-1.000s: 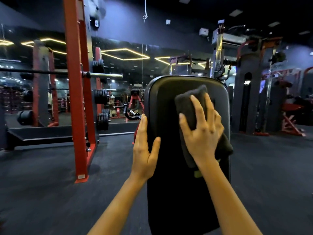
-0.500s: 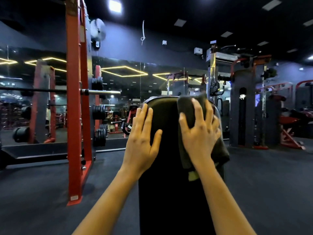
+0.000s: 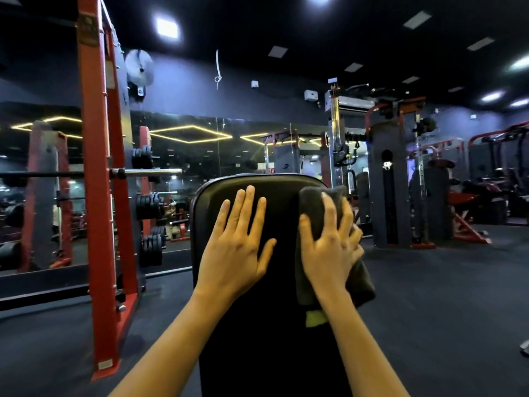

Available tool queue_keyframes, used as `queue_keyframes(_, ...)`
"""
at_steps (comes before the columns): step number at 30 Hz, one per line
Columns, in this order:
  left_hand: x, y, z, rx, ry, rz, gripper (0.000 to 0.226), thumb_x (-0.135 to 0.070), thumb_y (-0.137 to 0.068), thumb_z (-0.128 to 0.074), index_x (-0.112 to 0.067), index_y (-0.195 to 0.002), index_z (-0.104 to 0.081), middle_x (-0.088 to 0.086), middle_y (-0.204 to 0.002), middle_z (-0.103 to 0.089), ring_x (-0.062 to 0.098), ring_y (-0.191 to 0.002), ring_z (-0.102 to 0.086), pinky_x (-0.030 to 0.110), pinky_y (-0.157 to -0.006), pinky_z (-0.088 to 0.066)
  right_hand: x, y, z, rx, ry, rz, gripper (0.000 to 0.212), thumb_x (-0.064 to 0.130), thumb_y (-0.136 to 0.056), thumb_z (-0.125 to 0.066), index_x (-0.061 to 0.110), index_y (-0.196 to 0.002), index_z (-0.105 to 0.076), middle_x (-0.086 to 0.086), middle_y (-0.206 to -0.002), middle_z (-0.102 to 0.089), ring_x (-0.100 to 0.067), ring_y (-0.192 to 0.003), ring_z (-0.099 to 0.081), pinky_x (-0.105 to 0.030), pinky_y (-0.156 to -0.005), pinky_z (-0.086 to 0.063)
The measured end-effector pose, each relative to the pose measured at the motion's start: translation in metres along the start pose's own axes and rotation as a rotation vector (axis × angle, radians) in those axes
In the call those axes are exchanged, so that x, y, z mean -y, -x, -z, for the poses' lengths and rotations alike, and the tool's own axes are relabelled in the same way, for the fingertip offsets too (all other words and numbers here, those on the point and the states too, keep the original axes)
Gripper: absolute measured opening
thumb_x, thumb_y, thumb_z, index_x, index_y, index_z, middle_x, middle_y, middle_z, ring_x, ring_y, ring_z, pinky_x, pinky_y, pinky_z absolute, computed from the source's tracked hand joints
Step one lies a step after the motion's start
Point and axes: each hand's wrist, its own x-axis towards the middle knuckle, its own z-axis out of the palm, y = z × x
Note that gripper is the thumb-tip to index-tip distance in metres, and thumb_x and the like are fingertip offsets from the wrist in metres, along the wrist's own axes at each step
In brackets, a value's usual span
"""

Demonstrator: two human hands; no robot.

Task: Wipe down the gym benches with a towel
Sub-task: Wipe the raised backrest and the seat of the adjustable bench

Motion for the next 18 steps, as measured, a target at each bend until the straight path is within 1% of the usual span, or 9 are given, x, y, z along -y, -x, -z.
queue_keyframes(3, -0.003, -0.002, -0.003, -0.019, -0.025, 0.001, 0.066, -0.044, -0.093, -0.031, -0.002, -0.143, -0.034, 0.023, -0.151, -0.025, 0.035, -0.141, -0.023, 0.044, -0.116, -0.011, 0.004, 0.000, -0.004, 0.027, 0.020, 0.206, 0.054, 0.059, -0.089, -0.033, 0.037, -0.138, -0.035, -0.008, -0.149, -0.037, -0.038, -0.120, -0.042, -0.058, -0.092, -0.034)
queue_keyframes(5, -0.003, -0.001, -0.004, -0.028, -0.027, 0.003, 0.066, -0.044, -0.093, -0.032, -0.002, -0.143, -0.033, 0.023, -0.151, -0.025, 0.034, -0.141, -0.022, 0.044, -0.116, -0.009, 0.008, -0.020, -0.002, 0.030, 0.037, 0.279, 0.056, 0.061, -0.088, -0.032, 0.038, -0.140, -0.036, -0.005, -0.150, -0.036, -0.037, -0.121, -0.041, -0.057, -0.093, -0.035)
queue_keyframes(6, -0.002, -0.001, -0.004, -0.030, -0.033, 0.003, 0.066, -0.045, -0.093, -0.031, -0.002, -0.144, -0.033, 0.023, -0.151, -0.024, 0.034, -0.141, -0.022, 0.043, -0.116, -0.009, 0.008, -0.030, 0.000, 0.044, 0.030, 0.251, 0.059, 0.063, -0.088, -0.030, 0.039, -0.142, -0.035, -0.003, -0.152, -0.032, -0.037, -0.124, -0.039, -0.057, -0.095, -0.033)
queue_keyframes(8, -0.002, 0.000, -0.003, -0.026, -0.040, 0.003, 0.066, -0.046, -0.094, -0.031, -0.003, -0.144, -0.033, 0.023, -0.151, -0.025, 0.035, -0.141, -0.022, 0.044, -0.116, -0.010, 0.001, -0.041, 0.004, 0.098, -0.024, 0.074, 0.065, 0.065, -0.087, -0.026, 0.037, -0.145, -0.030, -0.002, -0.154, -0.023, -0.036, -0.129, -0.033, -0.055, -0.100, -0.030)
queue_keyframes(10, -0.002, -0.001, -0.002, -0.024, -0.035, 0.001, 0.066, -0.045, -0.094, -0.031, -0.003, -0.143, -0.035, 0.023, -0.150, -0.026, 0.035, -0.140, -0.024, 0.045, -0.115, -0.012, -0.007, -0.034, 0.004, 0.078, -0.070, -0.120, 0.064, 0.063, -0.090, -0.027, 0.036, -0.148, -0.025, -0.004, -0.155, -0.021, -0.038, -0.130, -0.033, -0.055, -0.102, -0.030)
queue_keyframes(11, -0.003, -0.001, -0.001, -0.022, -0.035, 0.000, 0.066, -0.045, -0.094, -0.031, -0.002, -0.143, -0.035, 0.024, -0.150, -0.027, 0.036, -0.140, -0.024, 0.045, -0.115, -0.012, -0.008, -0.021, 0.005, 0.061, -0.050, -0.153, 0.063, 0.063, -0.092, -0.027, 0.036, -0.148, -0.024, -0.005, -0.156, -0.020, -0.039, -0.130, -0.033, -0.056, -0.101, -0.030)
queue_keyframes(12, -0.003, -0.001, -0.002, -0.019, -0.035, 0.002, 0.066, -0.045, -0.093, -0.031, -0.002, -0.143, -0.035, 0.024, -0.150, -0.027, 0.036, -0.139, -0.025, 0.045, -0.114, -0.013, -0.009, -0.006, 0.003, 0.040, -0.010, -0.123, 0.062, 0.063, -0.092, -0.027, 0.036, -0.148, -0.024, -0.006, -0.156, -0.021, -0.039, -0.129, -0.034, -0.058, -0.099, -0.032)
queue_keyframes(16, -0.004, -0.001, -0.003, -0.027, -0.038, 0.005, 0.066, -0.044, -0.093, -0.032, -0.001, -0.143, -0.036, 0.026, -0.149, -0.028, 0.038, -0.139, -0.025, 0.045, -0.114, -0.012, -0.030, 0.043, 0.002, 0.053, 0.061, 0.238, 0.057, 0.057, -0.089, -0.038, 0.035, -0.141, -0.035, -0.007, -0.150, -0.034, -0.035, -0.116, -0.045, -0.055, -0.087, -0.041)
queue_keyframes(18, -0.003, -0.001, -0.003, -0.026, -0.032, 0.006, 0.066, -0.044, -0.093, -0.031, -0.001, -0.142, -0.035, 0.026, -0.149, -0.028, 0.038, -0.139, -0.025, 0.045, -0.114, -0.011, -0.044, 0.042, 0.005, 0.066, 0.046, 0.242, 0.056, 0.057, -0.088, -0.040, 0.037, -0.139, -0.036, -0.005, -0.149, -0.034, -0.033, -0.116, -0.045, -0.053, -0.086, -0.041)
